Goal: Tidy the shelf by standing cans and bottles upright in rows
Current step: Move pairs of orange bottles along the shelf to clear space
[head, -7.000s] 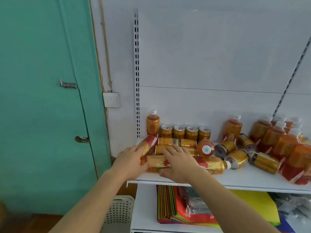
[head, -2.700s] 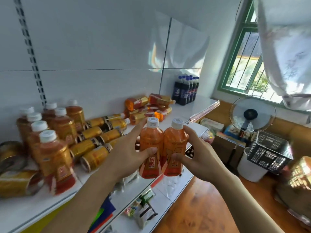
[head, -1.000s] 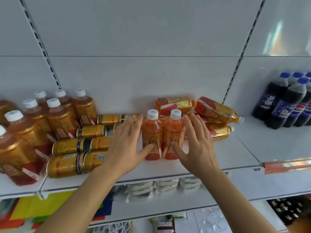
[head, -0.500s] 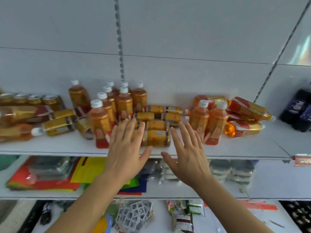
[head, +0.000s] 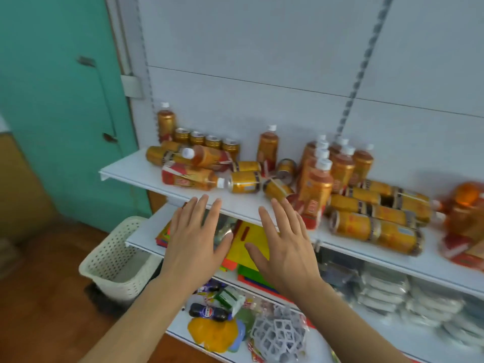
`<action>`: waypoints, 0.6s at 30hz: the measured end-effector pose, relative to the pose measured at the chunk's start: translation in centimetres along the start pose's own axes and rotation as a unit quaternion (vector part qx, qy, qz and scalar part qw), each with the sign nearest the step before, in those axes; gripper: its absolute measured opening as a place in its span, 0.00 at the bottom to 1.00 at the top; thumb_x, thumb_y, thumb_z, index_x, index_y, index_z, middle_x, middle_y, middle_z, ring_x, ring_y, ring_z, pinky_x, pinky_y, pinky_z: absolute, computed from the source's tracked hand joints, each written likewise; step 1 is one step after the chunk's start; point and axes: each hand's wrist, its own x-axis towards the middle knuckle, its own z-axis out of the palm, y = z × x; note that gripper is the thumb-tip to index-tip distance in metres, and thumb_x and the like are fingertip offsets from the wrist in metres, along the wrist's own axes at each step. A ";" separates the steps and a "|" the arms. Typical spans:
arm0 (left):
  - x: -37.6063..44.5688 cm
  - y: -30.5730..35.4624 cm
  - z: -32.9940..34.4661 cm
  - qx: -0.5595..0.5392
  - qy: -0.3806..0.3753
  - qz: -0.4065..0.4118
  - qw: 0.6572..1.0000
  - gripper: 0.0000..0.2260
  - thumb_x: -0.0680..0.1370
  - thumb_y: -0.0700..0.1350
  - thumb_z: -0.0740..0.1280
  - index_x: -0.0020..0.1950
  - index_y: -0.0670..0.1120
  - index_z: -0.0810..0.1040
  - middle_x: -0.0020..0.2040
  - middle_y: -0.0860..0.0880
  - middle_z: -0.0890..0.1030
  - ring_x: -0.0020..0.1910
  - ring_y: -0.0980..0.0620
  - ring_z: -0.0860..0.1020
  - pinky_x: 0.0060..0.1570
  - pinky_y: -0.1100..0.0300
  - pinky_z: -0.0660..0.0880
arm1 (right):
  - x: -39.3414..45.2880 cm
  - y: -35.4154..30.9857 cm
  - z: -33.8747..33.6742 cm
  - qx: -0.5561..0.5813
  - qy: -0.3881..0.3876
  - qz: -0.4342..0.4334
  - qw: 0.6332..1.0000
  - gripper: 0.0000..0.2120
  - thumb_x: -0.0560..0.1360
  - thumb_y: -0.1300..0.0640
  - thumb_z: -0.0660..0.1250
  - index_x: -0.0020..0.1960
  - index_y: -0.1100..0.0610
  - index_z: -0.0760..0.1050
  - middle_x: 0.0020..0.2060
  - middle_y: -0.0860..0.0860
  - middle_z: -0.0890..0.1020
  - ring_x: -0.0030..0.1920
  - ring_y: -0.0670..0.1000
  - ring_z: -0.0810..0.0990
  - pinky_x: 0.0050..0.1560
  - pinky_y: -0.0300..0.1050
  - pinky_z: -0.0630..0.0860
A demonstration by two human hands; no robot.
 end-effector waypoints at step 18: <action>14.3 -17.5 0.8 -0.009 -0.016 -0.002 1.000 0.35 0.81 0.67 0.51 0.84 0.51 0.58 0.82 0.46 0.64 0.82 0.44 0.60 0.81 0.43 0.57 | 20.6 -6.8 12.2 0.022 -0.012 0.008 1.000 0.40 0.78 0.31 0.60 0.80 0.58 0.67 0.76 0.57 0.75 0.83 0.63 0.60 0.81 0.64 0.62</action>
